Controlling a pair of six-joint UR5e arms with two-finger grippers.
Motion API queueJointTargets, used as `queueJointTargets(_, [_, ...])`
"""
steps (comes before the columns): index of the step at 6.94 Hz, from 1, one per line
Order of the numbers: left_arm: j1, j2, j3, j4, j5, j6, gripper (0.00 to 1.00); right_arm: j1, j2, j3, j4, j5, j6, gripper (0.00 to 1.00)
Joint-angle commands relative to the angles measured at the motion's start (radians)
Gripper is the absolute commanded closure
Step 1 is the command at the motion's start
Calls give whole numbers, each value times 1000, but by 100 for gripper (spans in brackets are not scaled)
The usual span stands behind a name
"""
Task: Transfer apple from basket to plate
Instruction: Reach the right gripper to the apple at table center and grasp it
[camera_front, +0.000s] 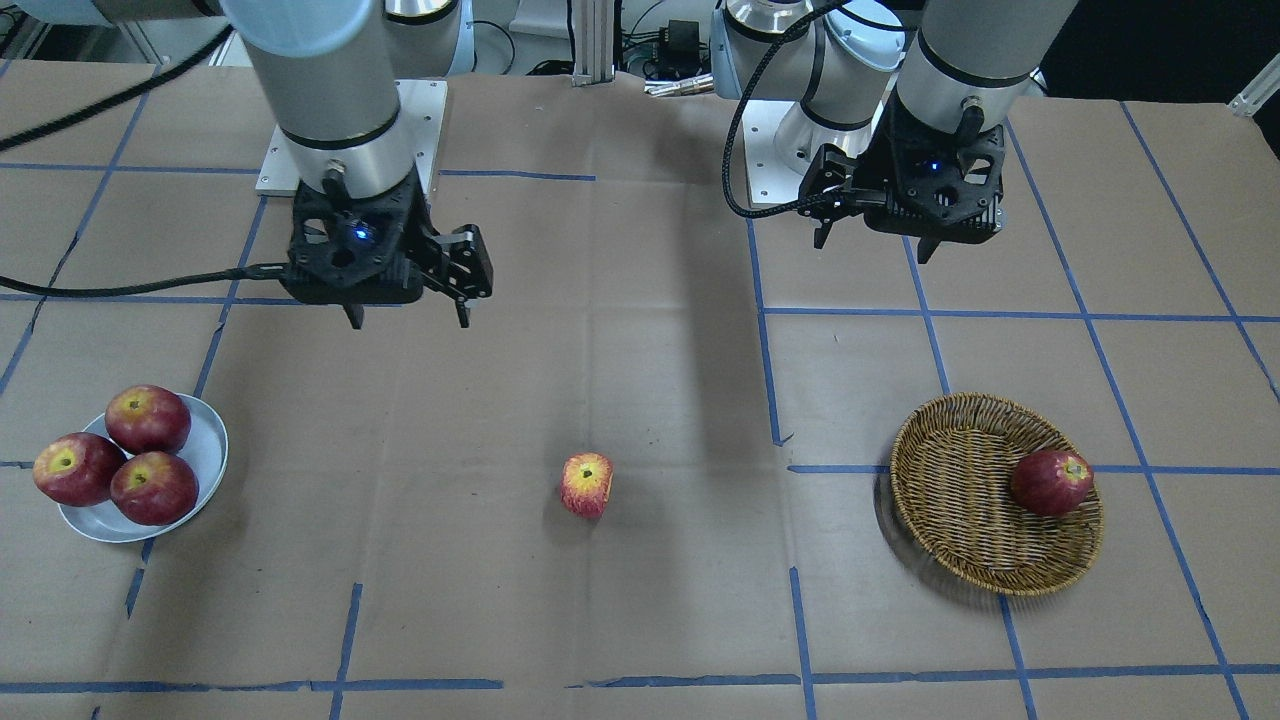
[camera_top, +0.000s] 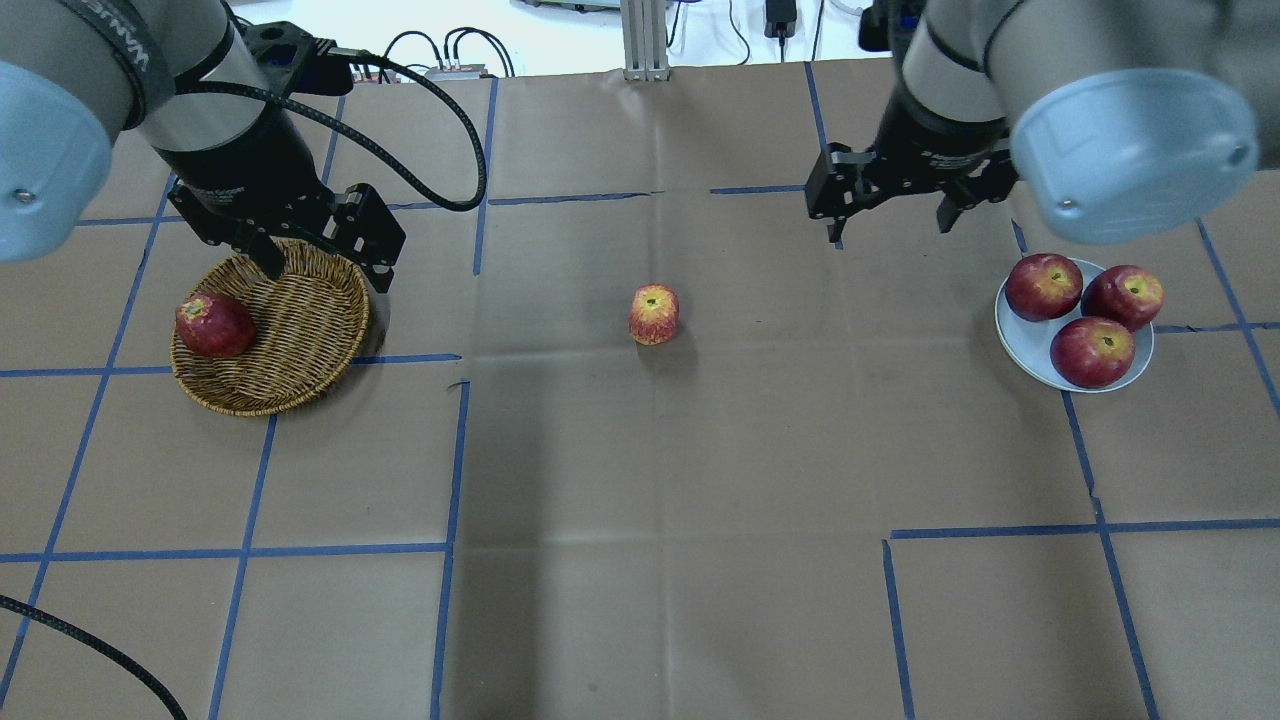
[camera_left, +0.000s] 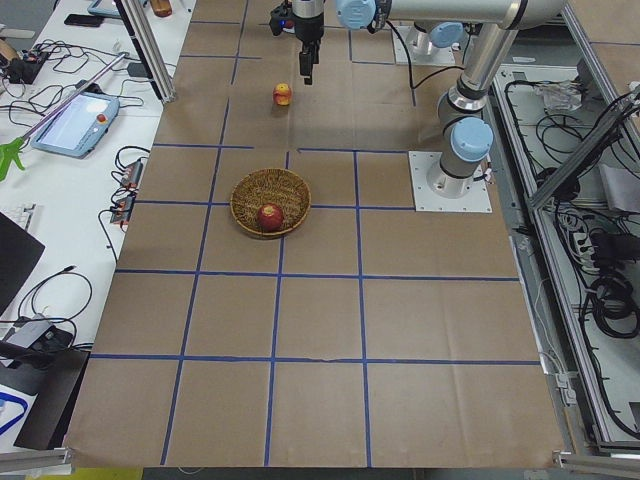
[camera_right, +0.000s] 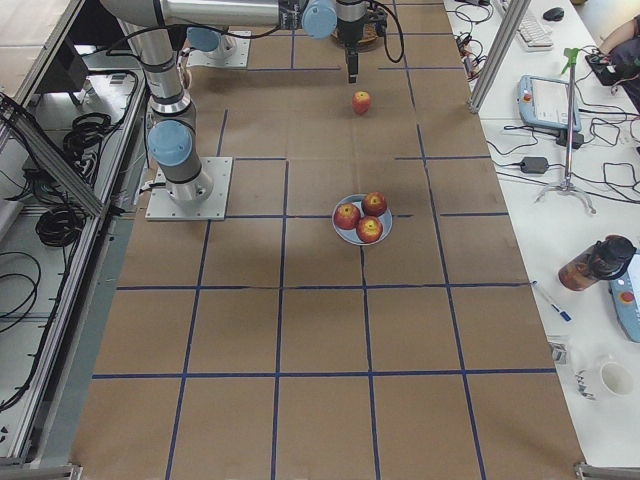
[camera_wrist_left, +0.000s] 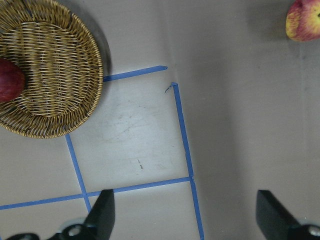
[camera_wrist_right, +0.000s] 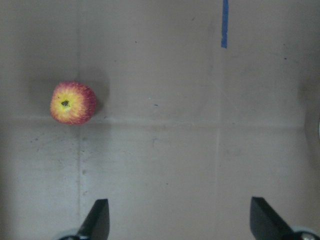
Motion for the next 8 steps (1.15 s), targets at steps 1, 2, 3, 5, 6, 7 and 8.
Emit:
queueJointTargets(1, [2, -2, -8, 8, 6, -1, 1, 103, 93, 0, -114, -2, 129, 0])
queueJointTargets(2, [3, -2, -8, 10, 6, -1, 1, 143, 138, 0, -167, -3, 178, 0])
queueJointTargets(3, [3, -2, -8, 11, 6, 1, 1, 178, 196, 0, -244, -5, 204, 0])
queueJointTargets(5, [3, -3, -8, 19, 4, 1, 1, 212, 302, 11, -351, -61, 250, 0])
queueJointTargets(6, [3, -2, -8, 19, 4, 1, 1, 212, 333, 20, -364, -87, 237, 0])
queueJointTargets(7, [3, -3, -10, 19, 4, 1, 1, 212, 360, 33, -416, -88, 235, 0])
queueJointTargets(8, [3, -3, -10, 19, 4, 1, 1, 212, 394, 41, -488, -88, 229, 0])
